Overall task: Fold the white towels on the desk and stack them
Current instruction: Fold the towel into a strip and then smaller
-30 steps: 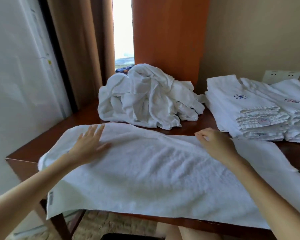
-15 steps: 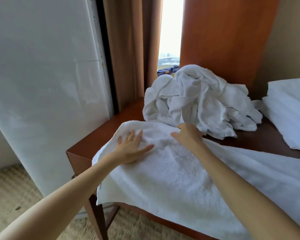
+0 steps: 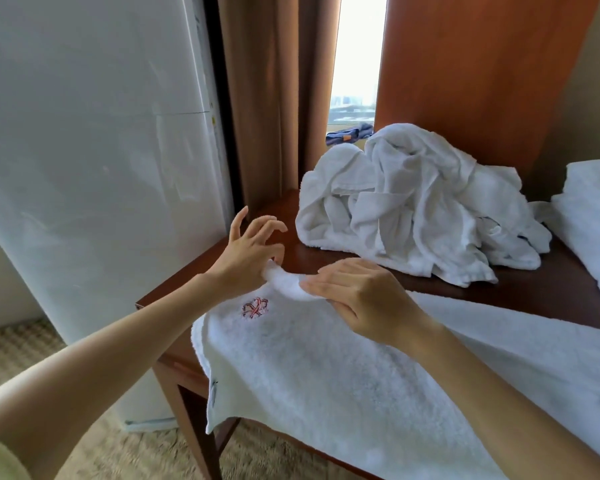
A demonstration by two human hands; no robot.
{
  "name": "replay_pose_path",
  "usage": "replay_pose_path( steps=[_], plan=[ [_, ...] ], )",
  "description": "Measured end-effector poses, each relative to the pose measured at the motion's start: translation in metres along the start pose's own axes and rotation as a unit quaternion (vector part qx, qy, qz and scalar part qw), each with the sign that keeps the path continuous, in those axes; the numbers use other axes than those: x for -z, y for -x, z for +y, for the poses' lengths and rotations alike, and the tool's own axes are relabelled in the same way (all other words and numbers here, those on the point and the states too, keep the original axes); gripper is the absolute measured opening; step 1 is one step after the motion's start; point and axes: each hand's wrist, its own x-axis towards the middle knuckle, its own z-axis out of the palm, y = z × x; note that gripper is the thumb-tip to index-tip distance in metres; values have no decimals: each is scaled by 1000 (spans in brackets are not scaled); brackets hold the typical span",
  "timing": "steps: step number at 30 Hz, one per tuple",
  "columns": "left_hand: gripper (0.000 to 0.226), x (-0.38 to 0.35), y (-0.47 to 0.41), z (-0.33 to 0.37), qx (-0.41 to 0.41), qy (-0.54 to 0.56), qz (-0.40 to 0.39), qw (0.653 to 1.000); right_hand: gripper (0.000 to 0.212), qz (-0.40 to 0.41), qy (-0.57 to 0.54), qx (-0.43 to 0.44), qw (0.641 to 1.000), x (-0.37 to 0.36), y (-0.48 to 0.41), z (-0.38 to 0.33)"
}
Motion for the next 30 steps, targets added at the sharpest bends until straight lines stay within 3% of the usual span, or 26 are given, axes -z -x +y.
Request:
replay_pose_path(
  steps=[2,4,6,8,12,17,20,23,27,30],
  plan=[
    [29,3,13,-7,-2,12,-11,1000,48,-116,-7,-16,993,-9,4,-9],
    [59,9,24,-10,-5,53,-60,997,59,-206,-33,-52,977,-18,9,-12],
    [98,16,33,-10,1,99,-127,987,64,-221,-56,-72,971,-22,10,-12],
    [109,22,38,-6,-11,80,-143,987,67,-215,-75,-91,969,-23,9,-13],
    [60,35,40,-2,-67,-6,-140,988,64,-226,-94,-124,962,-24,11,-13],
    [67,41,31,13,-170,-101,-162,967,52,-262,-99,-114,953,-25,8,-9],
    [40,53,29,20,-185,-118,-143,965,50,-272,-105,-117,949,-26,10,-7],
    [20,65,42,16,-185,-142,-74,970,49,-283,-97,-116,947,-27,10,-5],
    [23,60,78,28,-195,-113,18,974,49,-248,-98,-114,957,-27,12,-6],
    [48,55,90,30,-56,-81,0,995,48,-233,-108,-121,959,-26,12,-7]
  ],
)
